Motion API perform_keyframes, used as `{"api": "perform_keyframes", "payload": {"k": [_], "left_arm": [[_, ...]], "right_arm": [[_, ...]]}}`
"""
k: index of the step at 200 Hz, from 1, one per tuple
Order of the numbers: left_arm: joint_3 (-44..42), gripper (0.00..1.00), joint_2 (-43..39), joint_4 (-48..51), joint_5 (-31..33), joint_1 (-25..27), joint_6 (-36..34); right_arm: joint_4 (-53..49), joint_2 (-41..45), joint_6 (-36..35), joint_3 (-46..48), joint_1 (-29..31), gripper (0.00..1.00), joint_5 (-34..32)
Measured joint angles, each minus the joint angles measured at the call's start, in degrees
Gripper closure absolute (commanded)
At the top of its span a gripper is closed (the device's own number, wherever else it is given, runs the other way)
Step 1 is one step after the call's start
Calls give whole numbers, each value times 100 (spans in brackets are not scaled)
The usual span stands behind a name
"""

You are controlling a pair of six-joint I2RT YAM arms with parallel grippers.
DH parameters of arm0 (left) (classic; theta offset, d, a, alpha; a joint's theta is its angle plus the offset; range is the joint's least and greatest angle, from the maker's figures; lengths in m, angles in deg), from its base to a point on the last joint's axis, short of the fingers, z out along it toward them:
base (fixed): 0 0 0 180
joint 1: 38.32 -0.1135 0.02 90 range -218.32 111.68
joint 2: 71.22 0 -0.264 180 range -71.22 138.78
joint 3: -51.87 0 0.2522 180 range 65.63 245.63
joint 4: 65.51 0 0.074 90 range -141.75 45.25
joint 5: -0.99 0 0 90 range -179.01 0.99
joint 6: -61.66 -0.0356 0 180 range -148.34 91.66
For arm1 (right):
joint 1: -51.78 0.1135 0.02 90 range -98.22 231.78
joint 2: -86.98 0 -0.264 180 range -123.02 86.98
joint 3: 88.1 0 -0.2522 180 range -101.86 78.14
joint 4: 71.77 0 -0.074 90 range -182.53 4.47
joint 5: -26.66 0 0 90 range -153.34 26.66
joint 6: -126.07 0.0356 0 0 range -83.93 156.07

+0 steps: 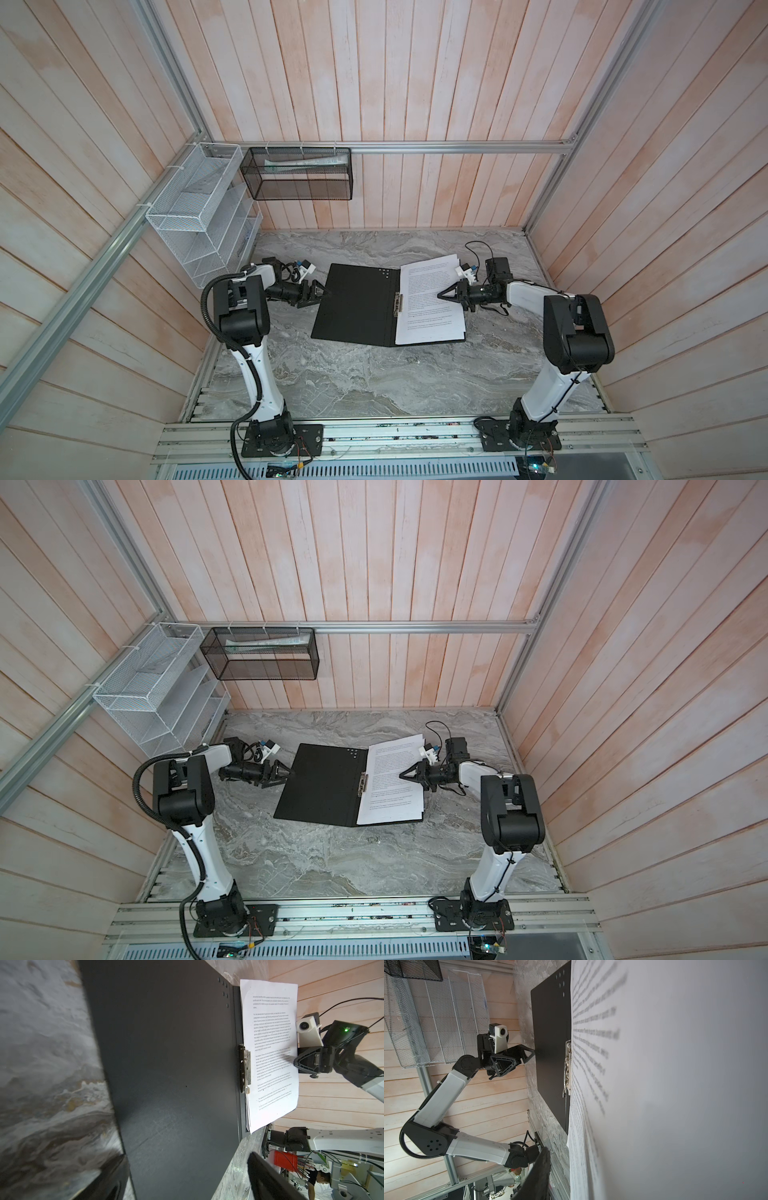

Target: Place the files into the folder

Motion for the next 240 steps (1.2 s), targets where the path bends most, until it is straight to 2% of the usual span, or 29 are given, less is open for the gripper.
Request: {"api": "perform_keyframes", "payload": {"k": [24, 64, 102, 166, 199, 240], "left_arm": [[-101, 9, -61, 31, -15, 20, 72], [-278, 9, -192, 122, 48, 101, 164], [-411, 9, -280, 205, 76, 179, 219], [-944, 9, -914, 160, 402, 258, 474], [-1187, 9, -1652, 35, 608, 260, 645], [-1552, 7, -2640, -157, 911, 247, 835]], "right_arm": [[-284, 48, -168, -181, 0, 76, -160], [-671, 160, -326, -474, 4, 77, -409], [-1097, 219, -483, -793, 44, 83, -599], [-1663, 256, -732, -1056, 173, 98, -1010], [-1425, 256, -713, -857, 129, 100, -859], [-590, 195, -389, -219, -192, 100, -103]]}}
